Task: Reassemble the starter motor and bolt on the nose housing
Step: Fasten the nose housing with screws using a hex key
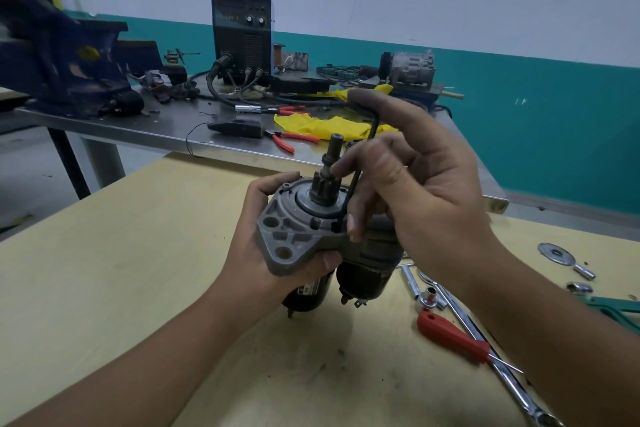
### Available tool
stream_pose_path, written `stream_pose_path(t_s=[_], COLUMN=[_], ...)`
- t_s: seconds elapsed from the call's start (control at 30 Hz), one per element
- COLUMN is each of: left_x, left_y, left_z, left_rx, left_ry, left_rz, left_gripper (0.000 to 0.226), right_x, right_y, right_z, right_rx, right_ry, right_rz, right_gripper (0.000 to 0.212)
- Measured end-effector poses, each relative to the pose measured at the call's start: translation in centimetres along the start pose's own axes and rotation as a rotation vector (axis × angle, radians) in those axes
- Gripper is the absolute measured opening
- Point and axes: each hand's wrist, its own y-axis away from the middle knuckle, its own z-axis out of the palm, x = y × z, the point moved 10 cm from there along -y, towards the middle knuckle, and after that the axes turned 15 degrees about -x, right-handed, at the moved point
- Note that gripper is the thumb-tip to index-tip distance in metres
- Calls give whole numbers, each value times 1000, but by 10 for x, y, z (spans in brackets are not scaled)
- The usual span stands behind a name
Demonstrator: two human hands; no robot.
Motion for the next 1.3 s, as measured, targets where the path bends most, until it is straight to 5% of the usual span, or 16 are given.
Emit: stream_pose_path(t_s=[0.27,0.43,1.03,1.3], left_x=[1,3,2,3], left_y=[-5,-7,-4,-8], left_z=[9,14,5,8], left_rx=[-69,-63,-18,-37], left_ry=[-30,-82,-129,-133], left_rz=[47,97,147,144], left_gripper=[83,87,81,86], right_x=[-13,6,-3,8], right_y=[-1,-6,-9,-11], right_z=[-19,-13,-4,-9], right_rx=[80,-17,-241,-123], right_ry=[15,-240,-422,-450], right_rz=[-64,50,184,156], right_gripper=[2,32,23,14])
